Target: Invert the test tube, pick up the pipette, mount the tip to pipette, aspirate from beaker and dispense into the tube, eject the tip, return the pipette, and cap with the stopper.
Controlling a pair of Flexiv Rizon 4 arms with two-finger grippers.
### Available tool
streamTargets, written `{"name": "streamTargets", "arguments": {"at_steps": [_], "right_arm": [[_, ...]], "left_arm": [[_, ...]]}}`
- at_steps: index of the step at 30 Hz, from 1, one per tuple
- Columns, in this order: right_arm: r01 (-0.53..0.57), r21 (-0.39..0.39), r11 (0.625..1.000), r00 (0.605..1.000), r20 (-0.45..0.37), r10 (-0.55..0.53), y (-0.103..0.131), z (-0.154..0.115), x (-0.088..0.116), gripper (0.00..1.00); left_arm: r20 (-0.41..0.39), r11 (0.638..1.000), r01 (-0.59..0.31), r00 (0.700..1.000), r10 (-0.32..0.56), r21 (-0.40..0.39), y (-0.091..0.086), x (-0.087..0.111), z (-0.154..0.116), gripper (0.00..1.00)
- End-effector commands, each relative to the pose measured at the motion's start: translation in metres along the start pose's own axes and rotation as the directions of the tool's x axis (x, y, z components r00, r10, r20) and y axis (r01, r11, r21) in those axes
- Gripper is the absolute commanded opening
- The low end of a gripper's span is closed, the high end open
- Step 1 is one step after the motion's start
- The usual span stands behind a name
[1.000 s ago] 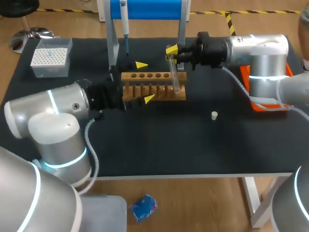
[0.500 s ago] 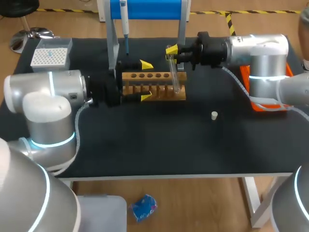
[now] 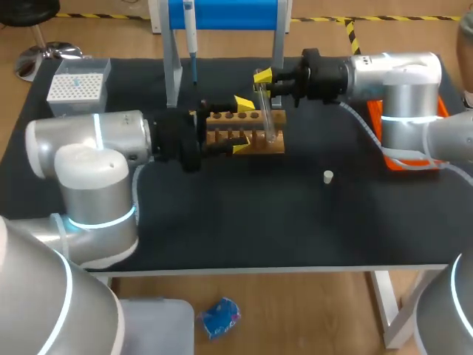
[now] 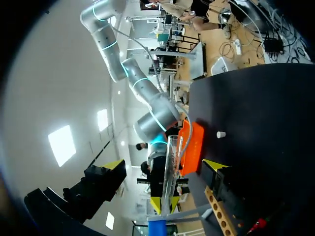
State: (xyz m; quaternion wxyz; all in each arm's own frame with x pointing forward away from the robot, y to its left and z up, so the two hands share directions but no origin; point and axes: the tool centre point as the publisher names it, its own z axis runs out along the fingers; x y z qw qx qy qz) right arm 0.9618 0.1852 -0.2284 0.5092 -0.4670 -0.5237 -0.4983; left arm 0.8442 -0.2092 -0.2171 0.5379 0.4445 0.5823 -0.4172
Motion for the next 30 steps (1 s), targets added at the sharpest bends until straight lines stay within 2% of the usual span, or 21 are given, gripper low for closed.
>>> {"name": "streamTargets", "arguments": {"at_steps": [1, 8, 18, 25, 30], "right_arm": [[0.001, -0.003, 1.0, 1.0, 0.003, -0.001, -0.001, 0.0, 0.001, 0.0], [0.001, -0.003, 1.0, 1.0, 0.003, -0.001, -0.001, 0.0, 0.001, 0.0], [0.001, -0.003, 1.0, 1.0, 0.003, -0.001, -0.001, 0.0, 0.001, 0.0], [0.001, -0.003, 1.0, 1.0, 0.003, -0.001, -0.001, 0.0, 0.001, 0.0], [0.001, -0.003, 1.0, 1.0, 0.003, -0.001, -0.001, 0.0, 0.001, 0.0]], "left_arm": [[0.024, 1.0, 0.003, 1.0, -0.003, -0.005, 0.004, 0.008, 0.026, 1.0], [0.007, 0.999, 0.013, 1.0, -0.014, 0.041, 0.007, 0.006, 0.044, 1.0], [-0.006, 0.997, -0.014, 1.0, 0.015, 0.08, 0.013, 0.001, 0.054, 1.0], [0.036, 0.992, -0.078, 0.997, 0.075, 0.095, 0.016, -0.002, 0.058, 1.0], [0.052, 0.993, -0.083, 0.996, 0.078, 0.087, 0.019, -0.002, 0.059, 1.0]]}}
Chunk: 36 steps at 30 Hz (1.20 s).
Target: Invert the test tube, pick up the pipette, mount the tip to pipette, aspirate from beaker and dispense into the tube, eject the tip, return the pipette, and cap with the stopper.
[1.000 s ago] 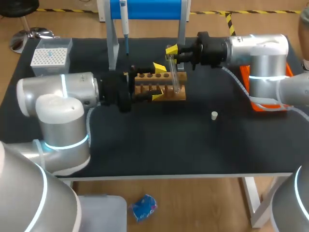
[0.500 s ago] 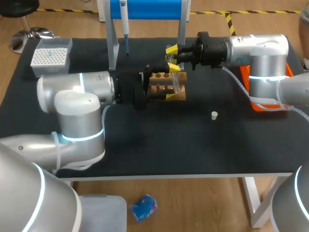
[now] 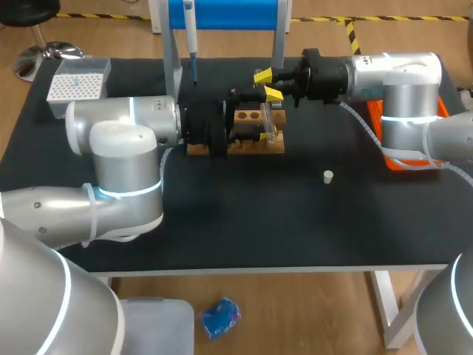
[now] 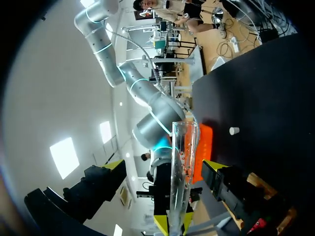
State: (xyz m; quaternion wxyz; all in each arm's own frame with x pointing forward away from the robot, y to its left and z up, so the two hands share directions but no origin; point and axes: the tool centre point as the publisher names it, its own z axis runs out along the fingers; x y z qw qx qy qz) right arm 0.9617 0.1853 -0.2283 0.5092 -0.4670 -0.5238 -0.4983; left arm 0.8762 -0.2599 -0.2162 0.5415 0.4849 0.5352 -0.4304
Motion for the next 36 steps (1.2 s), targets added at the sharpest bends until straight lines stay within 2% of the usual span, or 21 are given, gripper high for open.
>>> {"name": "streamTargets", "arguments": {"at_steps": [1, 9, 10, 11, 12, 13, 14, 28, 29, 30, 36], "right_arm": [[0.001, -0.003, 1.0, 1.0, 0.003, -0.001, -0.0006, 0.0, 0.0011, 0.0], [0.001, -0.003, 1.0, 1.0, 0.003, -0.001, -0.0006, 0.0, 0.0011, 0.0], [0.001, -0.003, 1.0, 1.0, 0.003, -0.001, -0.0006, 0.0, 0.0011, 0.0], [0.001, -0.003, 1.0, 1.0, 0.003, -0.001, -0.0006, 0.0, 0.0011, 0.0], [0.001, -0.003, 1.0, 1.0, 0.003, -0.001, -0.0006, 0.0, 0.0011, 0.0], [0.001, -0.003, 1.0, 1.0, 0.003, -0.001, -0.0006, 0.0, 0.0011, 0.0], [0.001, -0.003, 1.0, 1.0, 0.003, -0.001, -0.0006, 0.0, 0.0011, 0.0], [0.001, -0.003, 1.0, 1.0, 0.003, -0.001, -0.0006, 0.0, 0.0011, 0.0], [0.001, -0.003, 1.0, 1.0, 0.003, -0.001, -0.0006, 0.0, 0.0011, 0.45], [0.001, -0.003, 1.0, 1.0, 0.003, -0.001, -0.0006, 0.0, 0.0011, 1.0], [0.001, -0.003, 1.0, 1.0, 0.003, -0.001, -0.0006, 0.0, 0.0011, 1.0]], "left_arm": [[0.016, 1.0, -0.003, 1.0, 0.004, -0.008, 0.0013, 0.0033, 0.0021, 1.0], [0.008, 1.0, 0.02, 1.0, -0.02, -0.015, 0.0007, 0.0075, 0.0019, 1.0], [0.004, 1.0, 0.018, 1.0, -0.018, -0.009, 0.0006, 0.0077, 0.0017, 0.85], [0.001, 1.0, 0.018, 1.0, -0.018, -0.01, 0.0001, 0.008, 0.0019, 0.3], [0.0, 1.0, 0.019, 1.0, -0.019, -0.01, -0.0003, 0.008, 0.0021, 0.15], [0.0, 1.0, 0.02, 1.0, -0.02, -0.01, -0.0005, 0.0079, 0.0021, 0.12], [0.0, 1.0, 0.019, 1.0, -0.019, -0.009, -0.0005, 0.0079, 0.0021, 0.0], [-0.013, 1.0, 0.031, 0.999, -0.031, 0.007, -0.0006, 0.0075, 0.0021, 0.0], [-0.013, 0.999, 0.031, 0.999, -0.031, 0.011, -0.0005, 0.0076, 0.0021, 0.0], [-0.013, 0.999, 0.031, 0.999, -0.031, 0.011, -0.0005, 0.0076, 0.0021, 0.0], [-0.013, 0.999, 0.031, 0.999, -0.031, 0.011, -0.0005, 0.0076, 0.0021, 0.0]]}}
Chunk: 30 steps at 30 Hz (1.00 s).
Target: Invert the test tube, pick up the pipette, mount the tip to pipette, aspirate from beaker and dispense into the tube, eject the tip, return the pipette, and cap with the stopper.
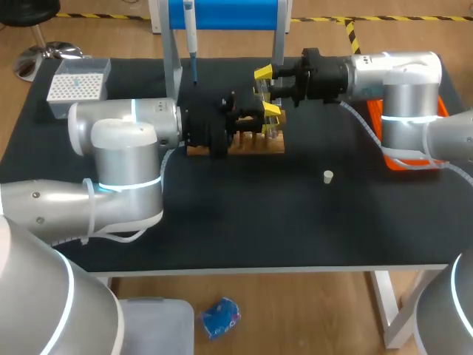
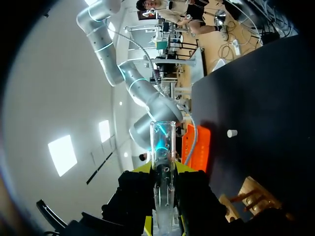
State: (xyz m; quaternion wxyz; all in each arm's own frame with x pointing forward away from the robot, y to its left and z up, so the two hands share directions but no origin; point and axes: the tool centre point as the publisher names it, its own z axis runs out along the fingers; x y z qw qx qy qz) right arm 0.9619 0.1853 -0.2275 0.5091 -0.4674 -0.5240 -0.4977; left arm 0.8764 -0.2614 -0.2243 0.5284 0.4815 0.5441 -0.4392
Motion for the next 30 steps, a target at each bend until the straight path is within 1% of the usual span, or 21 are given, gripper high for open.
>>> {"name": "streamTargets", "arguments": {"at_steps": [1, 13, 14, 17, 19, 22, 23, 25, 26, 27, 28, 29, 30], "right_arm": [[0.002, -0.003, 1.0, 1.0, 0.002, -0.002, -0.001, 0.0, 0.0, 1.0], [0.002, -0.003, 1.0, 1.0, 0.002, -0.002, -0.001, 0.0, 0.0, 1.0], [0.063, -0.005, 0.998, 0.998, 0.031, -0.062, -0.002, 0.001, 0.003, 1.0], [0.179, -0.021, 0.984, 0.981, 0.085, -0.177, -0.003, -0.007, 0.008, 1.0], [0.21, -0.018, 0.978, 0.974, 0.091, -0.208, -0.004, -0.015, 0.009, 1.0], [0.337, -0.007, 0.941, 0.931, 0.149, -0.333, -0.008, -0.032, 0.013, 1.0], [0.378, 0.007, 0.926, 0.913, 0.165, -0.373, -0.009, -0.037, 0.015, 1.0], [0.474, 0.023, 0.881, 0.859, 0.211, -0.467, -0.012, -0.049, 0.016, 1.0], [0.491, 0.025, 0.871, 0.852, 0.198, -0.485, -0.013, -0.056, 0.016, 1.0], [0.536, 0.004, 0.844, 0.826, 0.204, -0.525, -0.014, -0.062, 0.015, 1.0], [0.582, -0.02, 0.813, 0.795, 0.228, -0.563, -0.012, -0.069, 0.015, 1.0], [0.604, -0.022, 0.796, 0.779, 0.224, -0.585, -0.012, -0.075, 0.013, 1.0], [0.674, -0.018, 0.739, 0.717, 0.259, -0.647, -0.012, -0.08, 0.011, 1.0]], "left_arm": [[0.0, 1.0, -0.002, 1.0, 0.002, 0.0, 0.0, 0.0, 0.0, 0.0], [0.0, 1.0, -0.002, 1.0, 0.002, 0.0, 0.0, 0.0, 0.0, 0.0], [0.0, 1.0, -0.002, 1.0, 0.002, 0.0, 0.0, 0.0, 0.0, 0.0], [0.0, 1.0, -0.002, 1.0, 0.002, 0.0, 0.0, 0.0, 0.0, 0.0], [0.0, 1.0, -0.002, 1.0, 0.002, 0.0, 0.0, 0.0, 0.0, 0.0], [0.0, 1.0, -0.002, 1.0, 0.002, 0.0, 0.0, 0.0, 0.0, 0.0], [0.0, 1.0, -0.002, 1.0, 0.002, 0.0, 0.0, 0.0, 0.0, 0.0], [0.0, 1.0, -0.002, 1.0, 0.002, 0.0, 0.0, 0.0, 0.0, 0.0], [0.0, 1.0, -0.002, 1.0, 0.002, 0.0, 0.0, 0.0, 0.0, 0.0], [0.0, 1.0, -0.002, 1.0, 0.002, 0.0, 0.0, 0.0, 0.0, 0.0], [0.0, 1.0, -0.002, 1.0, 0.002, 0.0, 0.0, 0.0, 0.0, 0.0], [0.0, 1.0, -0.002, 1.0, 0.002, 0.0, 0.0, 0.0, 0.0, 0.0], [0.0, 1.0, -0.002, 1.0, 0.002, 0.0, 0.0, 0.0, 0.0, 0.0]]}}
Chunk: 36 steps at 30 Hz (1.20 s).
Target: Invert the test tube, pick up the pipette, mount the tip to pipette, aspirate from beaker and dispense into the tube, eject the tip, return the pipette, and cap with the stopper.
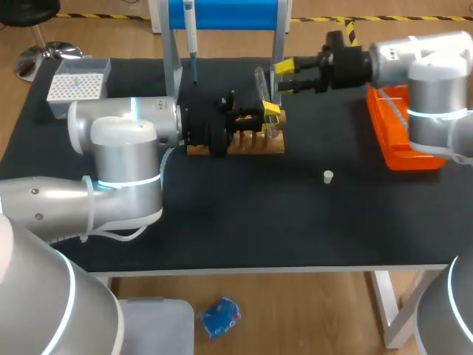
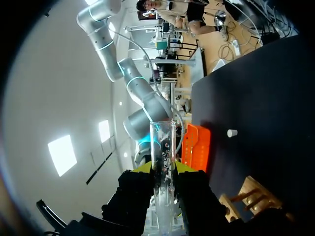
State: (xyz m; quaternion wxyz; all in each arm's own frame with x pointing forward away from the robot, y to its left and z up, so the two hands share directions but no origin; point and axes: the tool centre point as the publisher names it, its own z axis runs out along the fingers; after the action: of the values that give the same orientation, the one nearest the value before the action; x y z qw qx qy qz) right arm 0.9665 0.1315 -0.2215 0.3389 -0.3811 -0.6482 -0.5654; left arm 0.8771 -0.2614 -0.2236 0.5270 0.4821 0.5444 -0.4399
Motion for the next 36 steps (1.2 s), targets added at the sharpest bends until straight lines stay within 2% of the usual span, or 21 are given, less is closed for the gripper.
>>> {"name": "streamTargets", "arguments": {"at_steps": [1, 2, 3, 4, 5, 21, 22, 23, 24, 26, 29, 30, 31, 33, 35, 36], "right_arm": [[0.385, -0.062, 0.921, 0.911, 0.184, -0.369, -0.013, -0.031, 0.001, 1.0], [0.422, -0.073, 0.904, 0.898, 0.168, -0.406, -0.015, -0.033, -0.002, 1.0], [0.508, -0.065, 0.859, 0.847, 0.218, -0.485, -0.017, -0.037, -0.006, 1.0], [0.626, 0.012, 0.78, 0.737, 0.319, -0.596, -0.02, -0.037, -0.014, 1.0], [0.682, 0.058, 0.729, 0.659, 0.385, -0.646, -0.021, -0.038, -0.022, 1.0], [0.682, 0.058, 0.729, 0.659, 0.385, -0.646, -0.021, -0.038, -0.022, 1.0], [0.751, 0.128, 0.648, 0.58, 0.342, -0.739, -0.024, -0.034, -0.023, 1.0], [0.798, 0.164, 0.579, 0.52, 0.297, -0.801, -0.027, -0.031, -0.024, 1.0], [0.834, 0.235, 0.5, 0.445, 0.251, -0.86, -0.03, -0.029, -0.027, 1.0], [0.842, 0.256, 0.475, 0.44, 0.181, -0.879, -0.038, -0.028, -0.034, 1.0], [0.867, 0.296, 0.4, 0.393, 0.085, -0.916, -0.043, -0.029, -0.045, 1.0], [0.869, 0.303, 0.392, 0.394, 0.059, -0.917, -0.044, -0.03, -0.048, 1.0], [0.878, 0.32, 0.356, 0.364, 0.034, -0.931, -0.044, -0.031, -0.051, 1.0], [0.888, 0.309, 0.34, 0.359, -0.005, -0.933, -0.042, -0.035, -0.055, 1.0], [0.895, 0.318, 0.313, 0.338, -0.026, -0.941, -0.039, -0.039, -0.06, 1.0], [0.895, 0.311, 0.321, 0.349, -0.036, -0.936, -0.038, -0.041, -0.061, 1.0]], "left_arm": [[0.001, 1.0, -0.003, 1.0, 0.003, -0.002, -0.001, 0.0, 0.0, 0.0], [0.001, 1.0, -0.003, 1.0, 0.003, -0.002, -0.001, 0.0, 0.0, 0.0], [0.001, 1.0, -0.003, 1.0, 0.003, -0.002, -0.001, 0.0, 0.0, 0.0], [0.001, 1.0, -0.003, 1.0, 0.003, -0.002, -0.001, 0.0, 0.0, 0.0], [0.001, 1.0, -0.003, 1.0, 0.003, -0.002, -0.001, 0.0, 0.0, 0.0], [0.001, 1.0, -0.003, 1.0, 0.003, -0.002, -0.001, 0.0, 0.0, 0.0], [0.001, 1.0, -0.003, 1.0, 0.003, -0.002, -0.001, 0.0, 0.0, 0.0], [0.001, 1.0, -0.003, 1.0, 0.003, -0.002, -0.001, 0.0, 0.0, 0.0], [0.001, 1.0, -0.003, 1.0, 0.003, -0.002, -0.001, 0.0, 0.0, 0.0], [0.001, 1.0, -0.003, 1.0, 0.003, -0.002, -0.001, 0.0, 0.0, 0.0], [0.001, 1.0, -0.003, 1.0, 0.003, -0.002, -0.001, 0.0, 0.0, 0.0], [0.001, 1.0, -0.003, 1.0, 0.003, -0.002, -0.001, 0.0, 0.0, 0.0], [0.001, 1.0, -0.003, 1.0, 0.003, -0.002, -0.001, 0.0, 0.0, 0.0], [0.001, 1.0, -0.003, 1.0, 0.003, -0.002, -0.001, 0.0, 0.0, 0.0], [0.001, 1.0, -0.003, 1.0, 0.003, -0.002, -0.001, 0.0, 0.0, 0.0], [0.001, 1.0, -0.003, 1.0, 0.003, -0.002, -0.001, 0.0, 0.0, 0.0]]}}
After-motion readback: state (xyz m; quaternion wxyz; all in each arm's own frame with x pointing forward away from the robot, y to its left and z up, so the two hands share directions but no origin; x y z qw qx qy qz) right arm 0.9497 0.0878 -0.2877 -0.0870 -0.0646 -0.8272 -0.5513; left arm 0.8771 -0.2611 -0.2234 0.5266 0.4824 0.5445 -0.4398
